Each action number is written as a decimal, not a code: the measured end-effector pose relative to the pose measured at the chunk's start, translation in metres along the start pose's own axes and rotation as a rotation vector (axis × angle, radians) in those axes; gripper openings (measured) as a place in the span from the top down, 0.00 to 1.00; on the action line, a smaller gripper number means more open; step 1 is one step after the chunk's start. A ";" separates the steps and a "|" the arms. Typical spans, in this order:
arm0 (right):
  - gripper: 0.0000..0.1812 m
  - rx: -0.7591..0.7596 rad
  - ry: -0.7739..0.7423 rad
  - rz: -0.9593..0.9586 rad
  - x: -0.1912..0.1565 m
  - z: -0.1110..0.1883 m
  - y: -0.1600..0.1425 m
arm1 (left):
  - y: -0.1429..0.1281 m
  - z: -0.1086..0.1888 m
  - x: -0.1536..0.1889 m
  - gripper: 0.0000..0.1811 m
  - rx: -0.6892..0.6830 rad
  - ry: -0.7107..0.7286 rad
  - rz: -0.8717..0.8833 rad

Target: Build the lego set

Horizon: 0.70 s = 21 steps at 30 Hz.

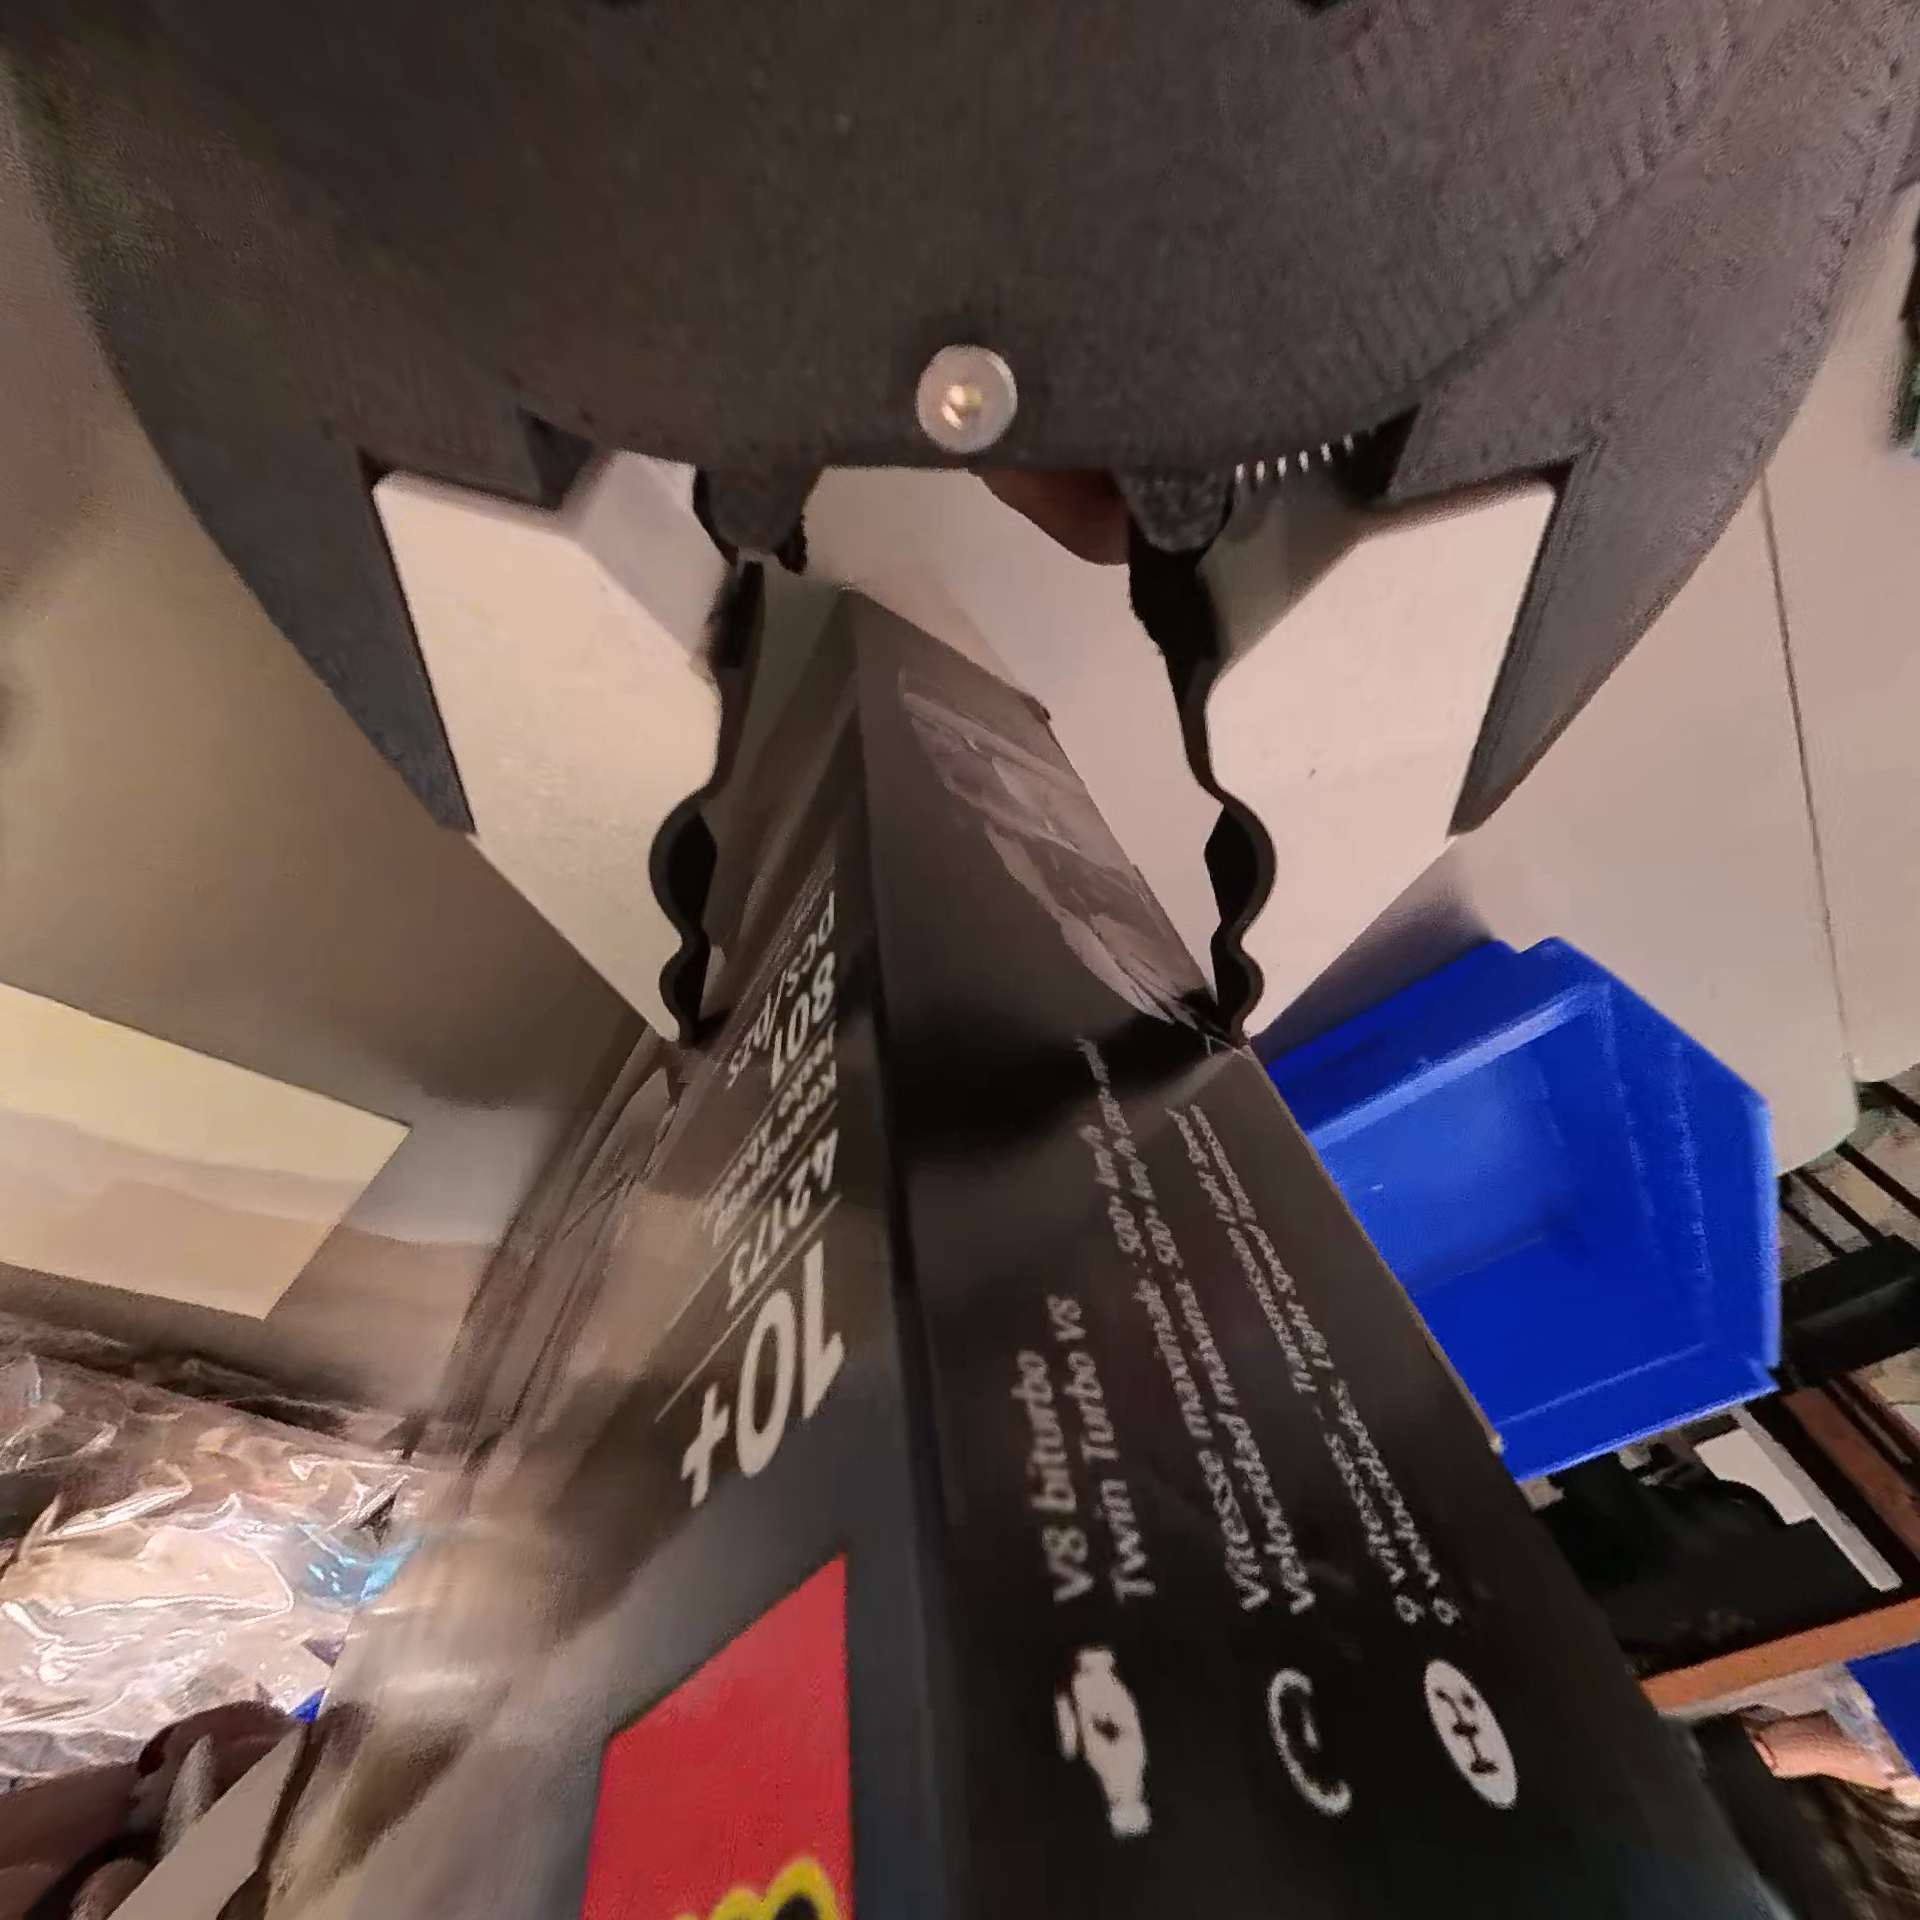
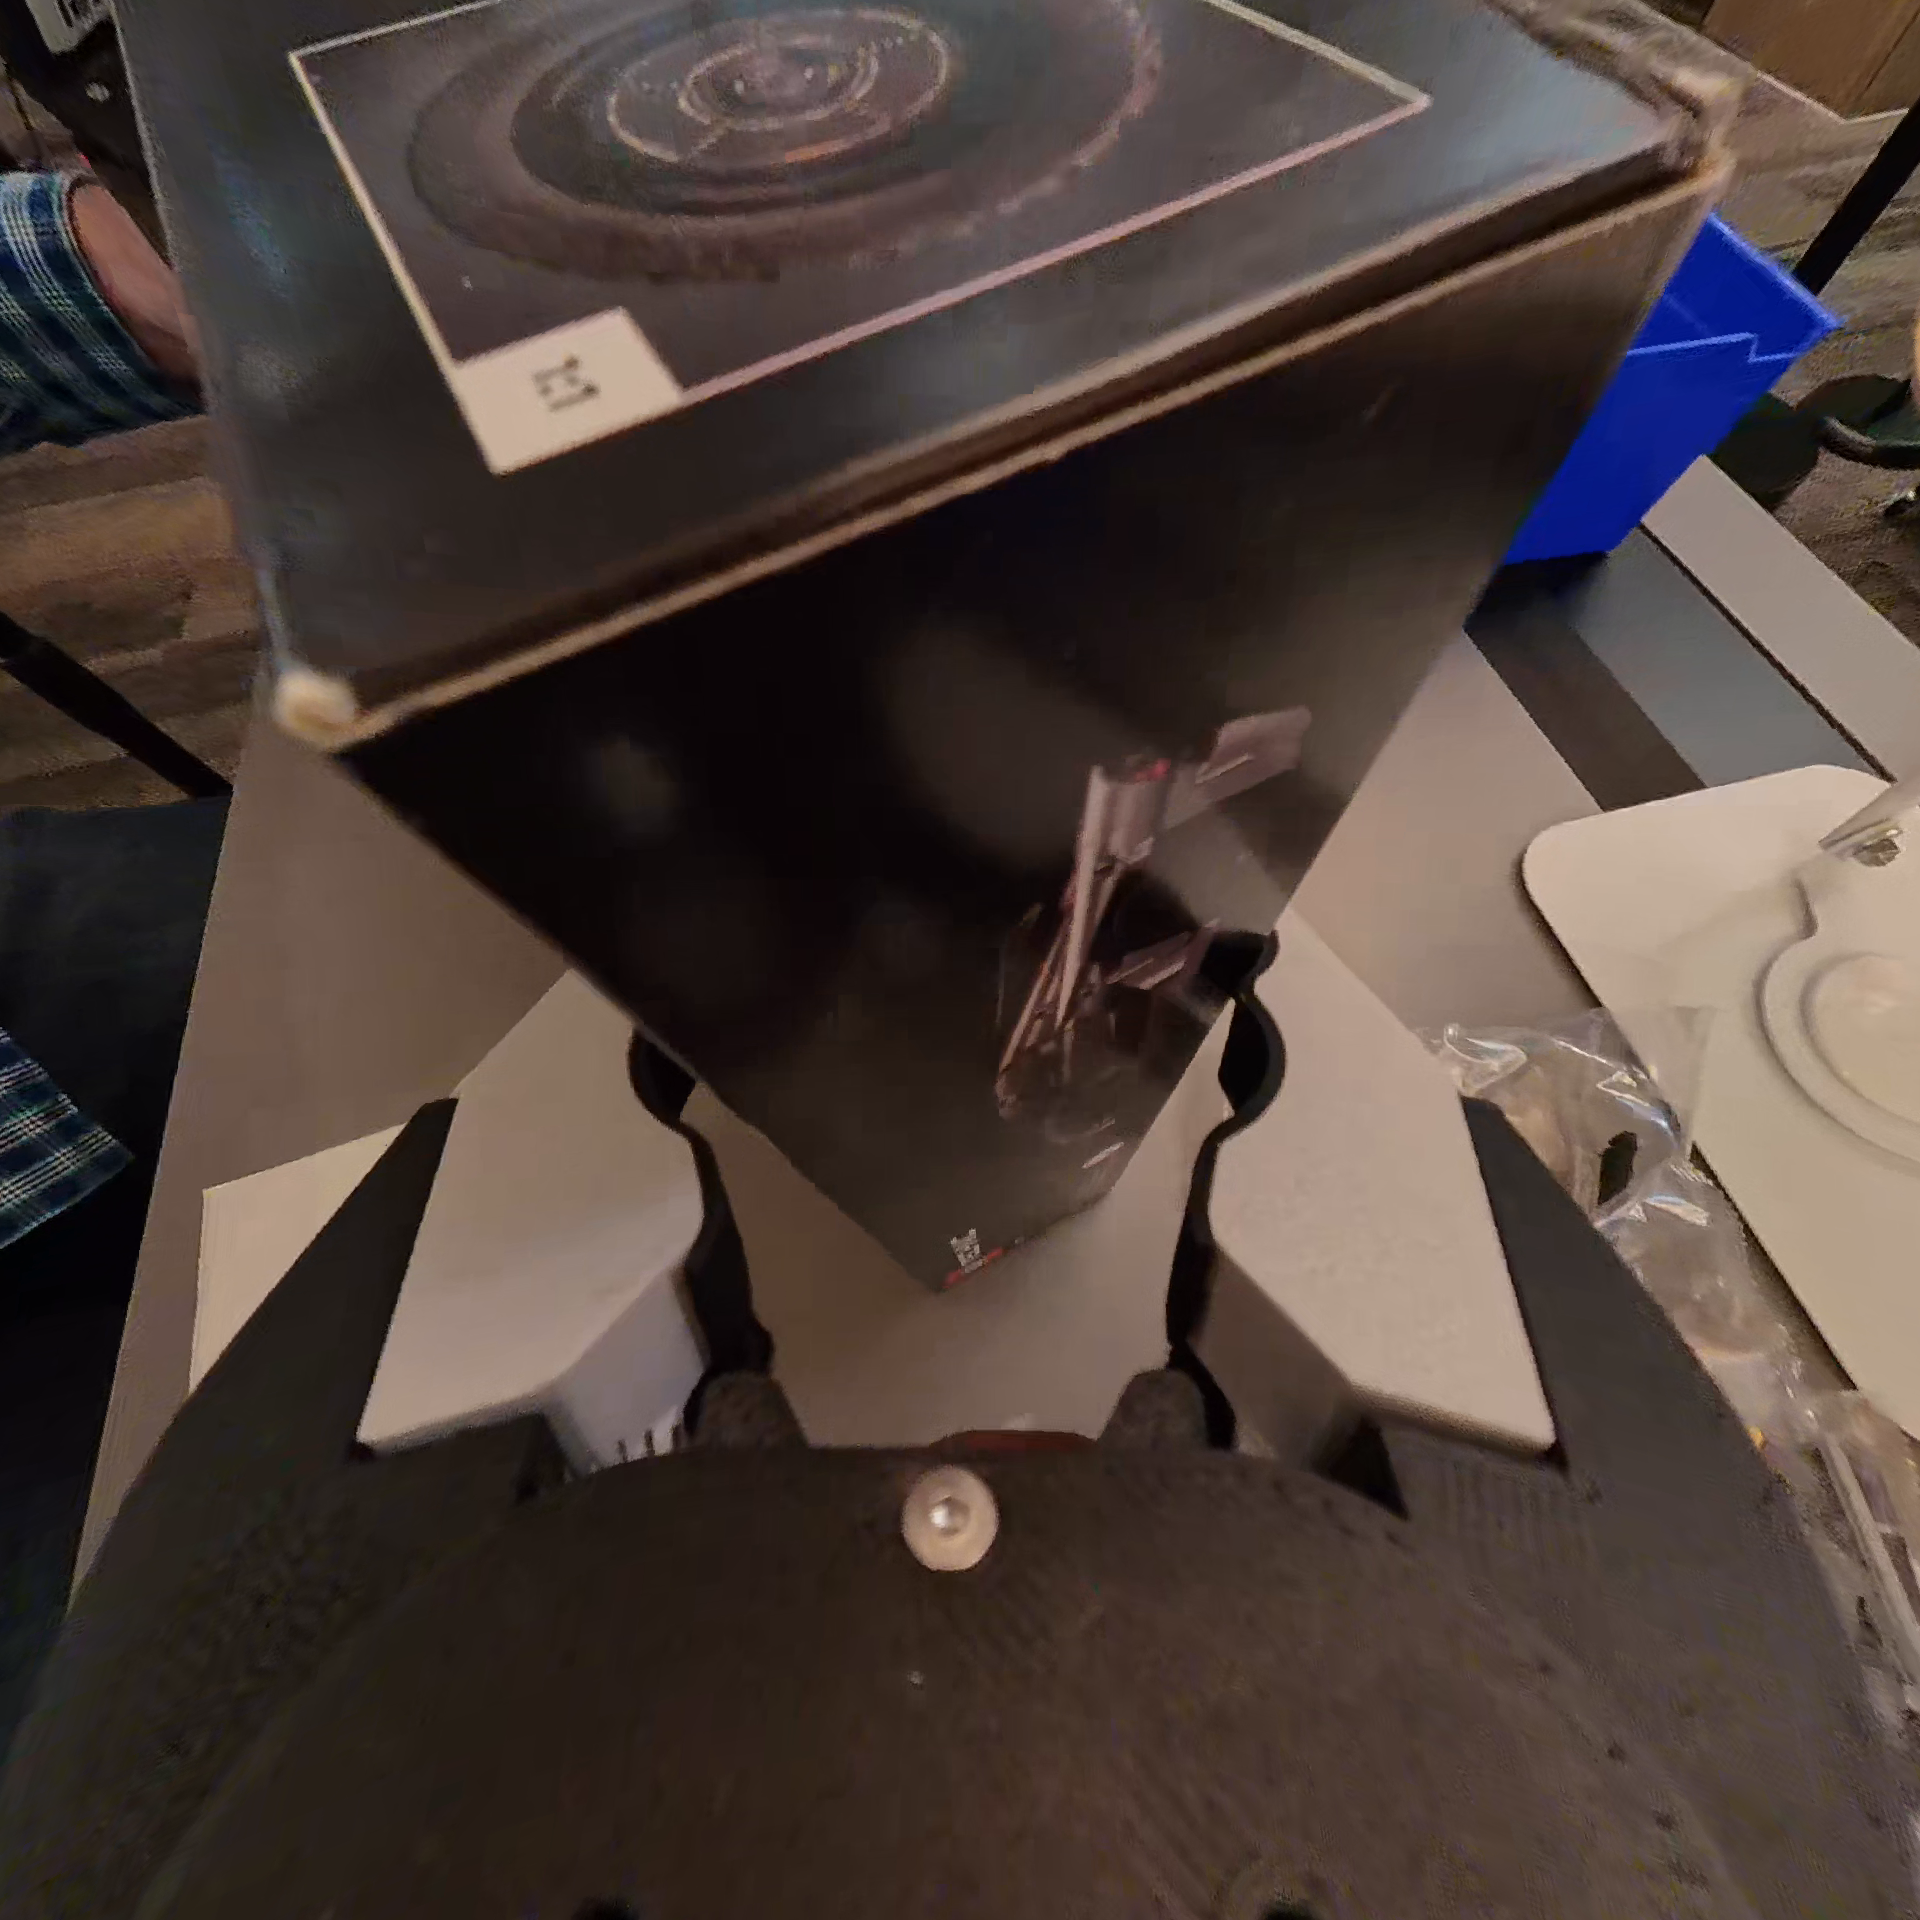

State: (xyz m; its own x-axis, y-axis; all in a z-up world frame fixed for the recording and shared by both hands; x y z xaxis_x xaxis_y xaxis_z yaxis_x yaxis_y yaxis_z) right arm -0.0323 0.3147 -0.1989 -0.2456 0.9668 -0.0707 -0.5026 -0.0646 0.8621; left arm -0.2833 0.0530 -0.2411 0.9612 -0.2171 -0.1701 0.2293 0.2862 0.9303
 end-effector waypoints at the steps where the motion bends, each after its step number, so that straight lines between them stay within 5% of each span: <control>1: 0.44 0.008 -0.002 0.000 0.002 0.002 -0.001 | 0.001 -0.003 0.001 0.48 0.014 -0.003 -0.001; 11: 0.44 -0.001 -0.009 0.028 0.007 0.029 -0.017 | 0.009 -0.026 0.005 0.42 0.075 -0.081 -0.045; 14: 0.33 -0.033 -0.007 0.034 0.008 0.041 -0.020 | 0.009 -0.023 0.002 0.40 0.093 -0.118 0.006; 21: 0.34 -0.102 -0.102 0.089 0.069 0.102 -0.009 | 0.003 -0.031 0.003 0.40 0.074 -0.194 0.037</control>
State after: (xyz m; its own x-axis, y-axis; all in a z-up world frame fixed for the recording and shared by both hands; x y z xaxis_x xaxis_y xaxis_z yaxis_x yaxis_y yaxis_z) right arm 0.0401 0.4076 -0.1603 -0.2102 0.9759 0.0592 -0.5656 -0.1708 0.8068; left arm -0.2746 0.0823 -0.2486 0.9195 -0.3856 -0.0761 0.1754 0.2292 0.9575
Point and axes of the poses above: each gripper's, where its closed fingertips meet, z back along the fingers, y out of its top, x = y × z across the jaws, the point moved 5 cm from there along z, back along the fingers, and after that the axes turned 2 degrees about -z, right-handed, at the moved point
